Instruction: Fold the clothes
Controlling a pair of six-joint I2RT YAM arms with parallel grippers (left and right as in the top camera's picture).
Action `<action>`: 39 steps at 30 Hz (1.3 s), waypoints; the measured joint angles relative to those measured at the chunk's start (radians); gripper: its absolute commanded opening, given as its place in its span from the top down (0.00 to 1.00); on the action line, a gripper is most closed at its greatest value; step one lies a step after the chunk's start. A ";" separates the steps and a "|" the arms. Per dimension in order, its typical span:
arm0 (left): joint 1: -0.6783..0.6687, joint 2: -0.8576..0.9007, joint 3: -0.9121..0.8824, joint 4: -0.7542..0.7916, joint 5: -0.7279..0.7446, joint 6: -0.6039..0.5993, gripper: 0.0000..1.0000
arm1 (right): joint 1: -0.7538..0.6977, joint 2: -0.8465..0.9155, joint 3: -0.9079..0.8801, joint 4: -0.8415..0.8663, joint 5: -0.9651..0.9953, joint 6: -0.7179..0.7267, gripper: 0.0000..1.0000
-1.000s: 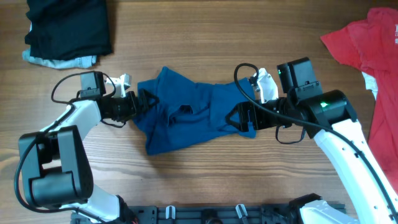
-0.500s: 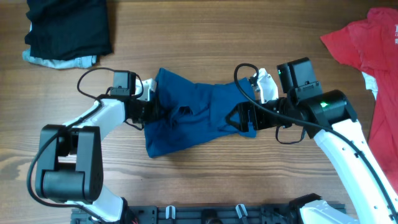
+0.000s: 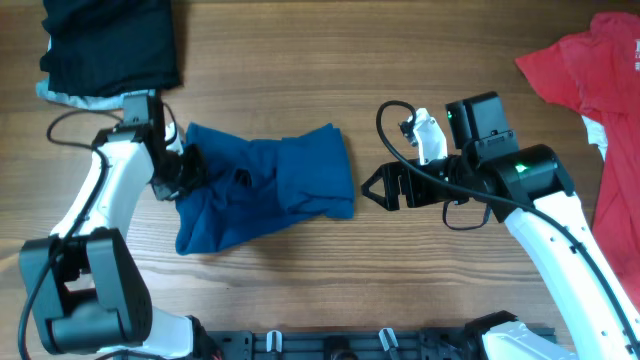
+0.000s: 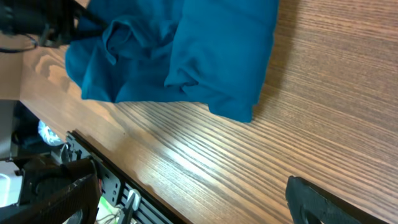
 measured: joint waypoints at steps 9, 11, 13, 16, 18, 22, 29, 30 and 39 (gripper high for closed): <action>-0.343 -0.011 0.069 -0.057 -0.060 -0.092 0.96 | 0.000 0.000 0.000 0.011 0.037 0.001 0.04; -0.422 -0.011 0.076 -0.043 -0.071 -0.107 0.96 | 0.000 0.000 0.000 0.012 0.057 0.001 0.04; -0.494 -0.011 0.080 0.001 -0.076 -0.132 0.95 | 0.000 0.001 0.000 0.028 0.063 0.008 0.04; -0.566 -0.011 0.082 0.073 -0.078 -0.171 0.93 | 0.000 0.002 0.000 0.044 0.072 0.020 0.04; -0.584 -0.011 0.082 0.112 -0.078 -0.181 0.91 | 0.000 0.004 0.000 0.046 0.074 0.025 0.04; -0.606 -0.010 0.083 0.181 -0.078 -0.194 0.91 | 0.000 0.004 0.000 0.047 0.075 0.035 0.04; -0.667 0.056 0.083 0.277 -0.078 -0.212 0.63 | 0.000 0.004 0.000 0.077 0.075 0.087 0.02; -0.677 0.063 0.083 0.282 -0.077 -0.211 0.61 | 0.000 0.004 0.000 0.079 0.075 0.091 0.02; -0.707 0.065 0.084 0.299 -0.066 -0.223 0.23 | 0.000 0.005 0.000 0.085 0.075 0.106 0.01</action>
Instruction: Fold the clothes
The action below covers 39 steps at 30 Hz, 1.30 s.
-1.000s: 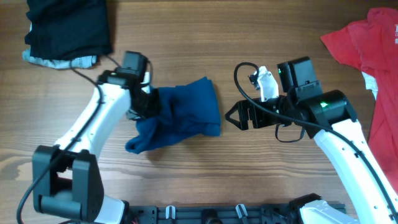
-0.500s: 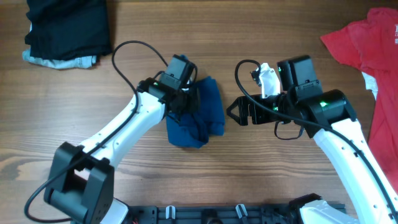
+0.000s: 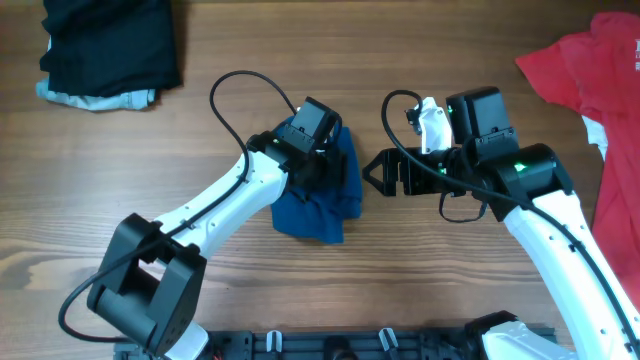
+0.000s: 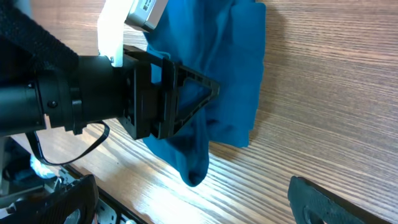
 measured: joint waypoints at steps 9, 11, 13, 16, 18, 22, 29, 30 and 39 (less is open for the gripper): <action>0.224 -0.382 0.019 -0.091 -0.056 -0.026 0.00 | 0.000 0.000 0.000 0.018 0.000 0.018 0.00; 0.345 -0.457 0.026 -0.183 -0.064 -0.040 0.00 | 0.000 0.000 -0.001 0.038 -0.001 0.017 0.00; 0.440 -0.483 0.027 -0.268 -0.068 -0.051 0.00 | 0.008 0.012 -0.001 0.070 -0.011 -0.032 0.01; 0.606 -0.476 0.027 -0.419 -0.071 -0.106 0.00 | 0.081 0.086 -0.001 0.130 0.008 -0.103 0.01; 0.674 -0.454 0.027 -0.489 -0.076 -0.126 0.00 | 0.150 0.168 -0.001 0.207 0.041 -0.114 0.01; 0.720 -0.376 0.028 -0.560 -0.075 -0.139 0.00 | 0.315 0.340 0.026 0.263 0.220 -0.114 0.01; 0.720 -0.277 0.027 -0.568 -0.075 -0.142 0.00 | 0.444 0.472 0.129 0.390 0.509 -0.114 0.13; 0.720 -0.268 0.027 -0.568 -0.075 -0.142 0.00 | 0.444 0.476 0.129 0.409 0.533 -0.114 0.17; 0.720 -0.254 0.012 -0.566 -0.075 -0.142 0.00 | 0.430 0.547 0.140 0.518 0.605 -0.090 0.39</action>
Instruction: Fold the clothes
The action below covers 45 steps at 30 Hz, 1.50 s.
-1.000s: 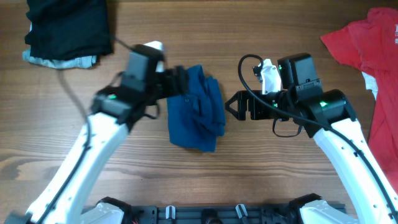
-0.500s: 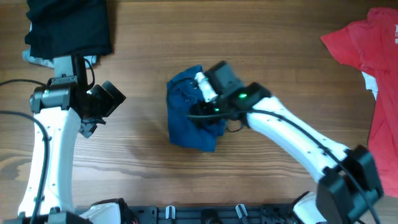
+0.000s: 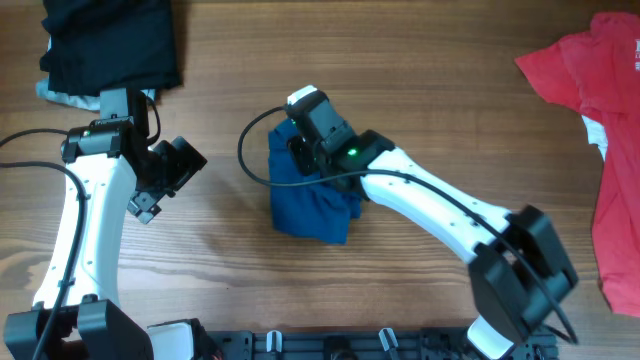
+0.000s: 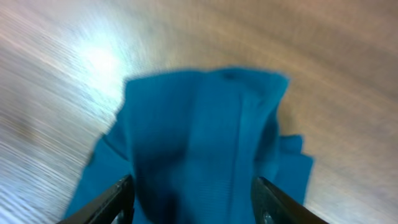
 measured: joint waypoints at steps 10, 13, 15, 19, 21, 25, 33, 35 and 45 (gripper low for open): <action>0.000 0.000 0.000 0.016 0.000 0.005 0.00 | 0.000 0.067 0.000 -0.014 0.007 0.020 0.65; 0.000 0.000 0.000 0.015 0.000 0.005 0.00 | 0.000 0.067 0.000 -0.031 0.060 0.032 0.78; 0.000 0.000 0.000 0.016 0.000 0.005 0.00 | 0.000 0.067 0.000 -0.046 0.094 0.042 0.78; 0.000 0.000 0.000 0.016 0.000 0.005 0.00 | 0.000 0.067 0.000 -0.106 0.243 0.094 0.76; 0.000 0.000 0.000 0.016 0.000 0.005 0.00 | 0.000 0.067 0.000 -0.135 0.277 0.103 0.75; 0.000 0.000 0.000 0.015 0.000 0.005 0.00 | -0.001 0.067 0.003 -0.243 0.319 0.153 0.81; 0.000 0.000 0.000 0.016 0.000 0.005 0.00 | -0.127 0.067 0.005 -0.452 0.337 0.338 0.60; 0.000 0.000 0.000 0.016 0.000 0.005 0.00 | -0.164 0.067 0.005 -0.458 0.325 0.356 0.27; 0.000 0.000 0.000 0.016 0.000 0.005 0.00 | -0.249 -0.064 0.148 -0.595 0.206 0.436 0.17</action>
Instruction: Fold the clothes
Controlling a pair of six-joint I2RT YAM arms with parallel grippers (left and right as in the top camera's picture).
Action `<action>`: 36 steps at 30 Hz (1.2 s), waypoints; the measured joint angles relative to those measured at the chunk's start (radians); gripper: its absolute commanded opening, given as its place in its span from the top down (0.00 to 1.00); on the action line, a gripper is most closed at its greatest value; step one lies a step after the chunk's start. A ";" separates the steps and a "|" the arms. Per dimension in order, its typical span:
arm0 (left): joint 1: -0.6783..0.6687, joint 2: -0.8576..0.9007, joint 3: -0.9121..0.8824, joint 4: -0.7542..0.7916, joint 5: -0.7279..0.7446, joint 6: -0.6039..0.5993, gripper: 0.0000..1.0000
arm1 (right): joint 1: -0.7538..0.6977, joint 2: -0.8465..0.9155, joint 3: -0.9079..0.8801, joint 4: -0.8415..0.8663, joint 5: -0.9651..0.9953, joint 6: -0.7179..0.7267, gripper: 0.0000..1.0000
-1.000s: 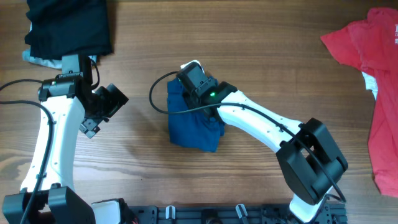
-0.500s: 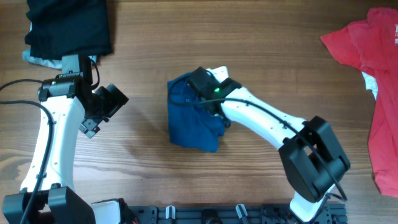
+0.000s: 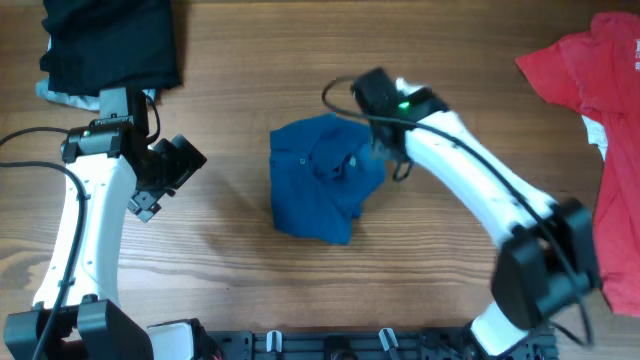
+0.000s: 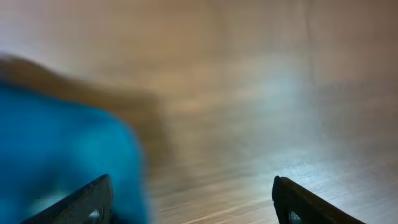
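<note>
The blue garment [image 3: 318,180] lies folded into a rumpled square bundle at the middle of the table. My right gripper [image 3: 383,150] is at the bundle's upper right edge. In the blurred right wrist view it [image 4: 193,205] is open, its fingers [image 4: 93,199] wide apart over bare wood, with the blue cloth [image 4: 62,155] at the left. My left gripper [image 3: 165,178] hangs to the left of the bundle, apart from it, open and holding nothing.
A stack of black clothes [image 3: 110,45] lies at the back left corner. A red garment [image 3: 600,90] is spread along the right edge. The wooden table [image 3: 230,260] has a black rail along its front edge [image 3: 380,345].
My right gripper was over the bundle's upper left part and is now at its upper right edge. The bundle reaches further right and its top is more rumpled. The left arm has not moved.
First the blue garment lay spread wide, my left gripper at its left end and the right gripper open beside its right end. Then the left gripper was over the right end, the cloth doubled into a bundle. Then the left arm stood back left and the right gripper over the bundle.
</note>
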 measured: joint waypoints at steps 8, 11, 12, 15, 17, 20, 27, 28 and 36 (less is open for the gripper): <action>0.000 0.000 0.000 0.011 0.000 0.000 0.00 | -0.001 -0.129 0.091 0.177 -0.528 -0.192 0.96; 0.000 0.000 0.000 0.011 0.000 0.000 0.00 | -0.001 0.010 0.061 0.205 -0.722 -0.231 0.96; 0.000 0.000 0.000 0.010 0.000 0.000 0.00 | -0.001 0.043 0.055 0.214 -0.761 -0.243 0.96; 0.000 0.000 0.000 0.011 0.000 0.000 0.00 | -0.006 0.210 0.037 0.278 -1.006 -0.320 0.96; 0.000 0.000 0.000 0.007 0.000 0.000 0.00 | -0.020 0.296 0.035 0.344 -1.188 -0.364 0.96; 0.000 0.000 0.000 0.007 0.000 0.000 0.00 | -0.053 0.402 0.033 0.410 -1.405 -0.390 0.95; 0.000 0.000 0.000 0.007 0.000 0.000 0.00 | -0.130 0.499 0.033 0.446 -1.538 -0.391 0.96; 0.000 0.000 0.000 0.007 0.000 0.000 0.00 | -0.147 0.496 0.033 0.442 -1.542 -0.388 0.95; 0.000 0.000 -0.001 0.008 0.000 0.000 0.00 | -0.213 0.196 0.028 0.315 -1.569 -0.419 0.75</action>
